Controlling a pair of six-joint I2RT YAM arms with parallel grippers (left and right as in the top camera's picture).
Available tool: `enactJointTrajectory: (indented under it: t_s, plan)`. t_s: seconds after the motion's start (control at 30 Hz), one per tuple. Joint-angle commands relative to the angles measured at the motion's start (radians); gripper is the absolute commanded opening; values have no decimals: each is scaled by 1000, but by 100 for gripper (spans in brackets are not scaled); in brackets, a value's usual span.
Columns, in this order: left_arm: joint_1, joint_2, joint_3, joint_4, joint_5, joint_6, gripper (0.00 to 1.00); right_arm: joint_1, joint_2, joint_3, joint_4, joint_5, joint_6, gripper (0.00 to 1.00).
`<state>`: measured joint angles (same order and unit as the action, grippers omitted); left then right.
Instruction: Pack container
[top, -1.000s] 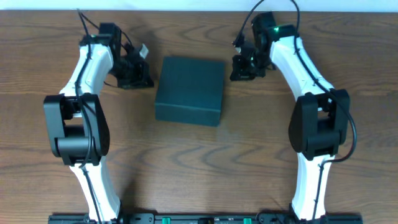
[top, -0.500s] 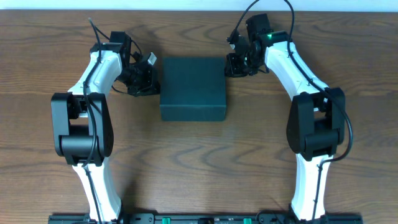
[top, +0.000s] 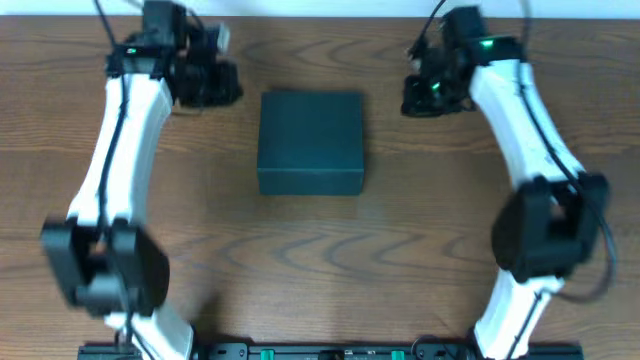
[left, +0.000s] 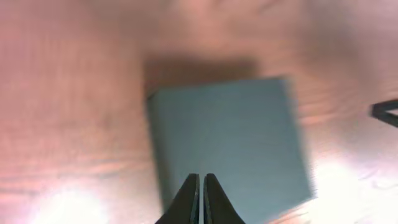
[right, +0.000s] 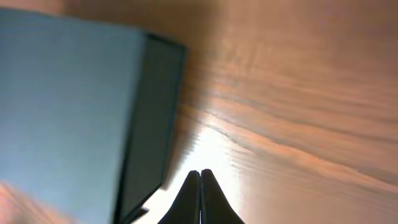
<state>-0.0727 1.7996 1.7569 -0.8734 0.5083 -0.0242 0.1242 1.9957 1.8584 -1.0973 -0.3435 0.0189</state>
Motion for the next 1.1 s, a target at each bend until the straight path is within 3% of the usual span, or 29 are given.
enactJointTrajectory:
  t_s: [0.0,0.2,0.5,0.77,0.93,1.07]
  plan:
    - [-67,-46,5,-24,-18,35,6,11,-89,16,-33,-1,-51,2]
    - [-200,3,-133,9,-22,74,6,15,-161,-122,-107,-44,-55,1]
    - [-221,45,-370,151,68,101,6,41,-415,-562,52,-135,-23,2]
    - [-230,45,-415,164,31,112,6,270,-529,-948,494,-129,185,2]
    - [-230,45,-415,162,32,122,6,391,-529,-1114,842,66,395,1]
    - [-230,45,-415,149,32,122,6,451,-511,-1192,1068,204,439,2]
